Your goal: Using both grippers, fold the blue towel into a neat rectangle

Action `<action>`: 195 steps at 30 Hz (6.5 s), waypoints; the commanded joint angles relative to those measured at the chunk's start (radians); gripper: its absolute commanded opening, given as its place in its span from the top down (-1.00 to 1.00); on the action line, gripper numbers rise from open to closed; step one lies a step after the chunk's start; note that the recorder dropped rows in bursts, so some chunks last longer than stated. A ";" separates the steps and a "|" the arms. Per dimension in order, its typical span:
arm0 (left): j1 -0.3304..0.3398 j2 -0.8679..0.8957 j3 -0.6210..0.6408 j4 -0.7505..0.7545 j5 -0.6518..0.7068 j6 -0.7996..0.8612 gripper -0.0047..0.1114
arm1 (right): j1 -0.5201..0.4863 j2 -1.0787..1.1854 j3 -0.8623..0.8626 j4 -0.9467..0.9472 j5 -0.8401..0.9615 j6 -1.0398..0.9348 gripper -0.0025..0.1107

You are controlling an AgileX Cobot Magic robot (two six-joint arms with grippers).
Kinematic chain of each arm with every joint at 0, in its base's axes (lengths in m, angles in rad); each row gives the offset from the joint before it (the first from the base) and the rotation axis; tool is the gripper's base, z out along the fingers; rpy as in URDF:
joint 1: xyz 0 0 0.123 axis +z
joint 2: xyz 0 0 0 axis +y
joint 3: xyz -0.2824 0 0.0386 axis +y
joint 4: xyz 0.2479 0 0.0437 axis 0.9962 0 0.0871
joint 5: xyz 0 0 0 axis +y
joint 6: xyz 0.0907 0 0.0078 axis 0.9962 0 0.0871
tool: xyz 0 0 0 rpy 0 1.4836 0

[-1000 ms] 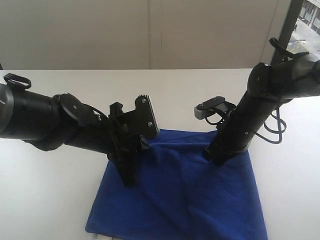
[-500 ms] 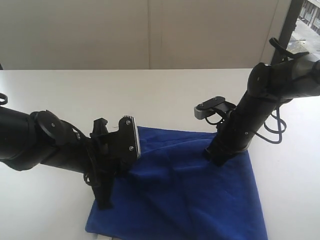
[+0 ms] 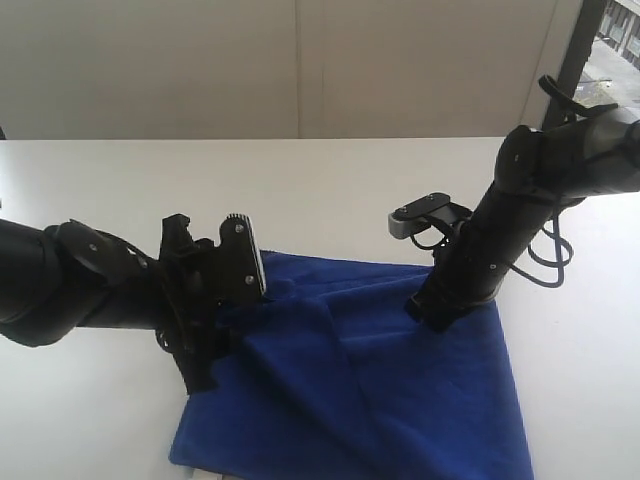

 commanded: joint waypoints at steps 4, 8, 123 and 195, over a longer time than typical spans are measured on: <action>-0.002 -0.107 -0.025 -0.062 0.232 -0.043 -0.33 | -0.006 0.016 0.000 -0.003 -0.003 -0.002 0.96; -0.018 -0.033 -0.106 -0.080 0.199 -0.208 0.01 | -0.006 0.016 0.000 -0.003 -0.003 0.000 0.96; 0.042 0.312 -0.619 0.771 0.841 -0.795 0.92 | -0.006 0.084 -0.013 -0.002 0.062 0.004 0.96; 0.040 0.309 -0.619 0.670 0.992 -0.717 0.44 | -0.006 0.084 -0.030 -0.174 0.058 0.217 0.96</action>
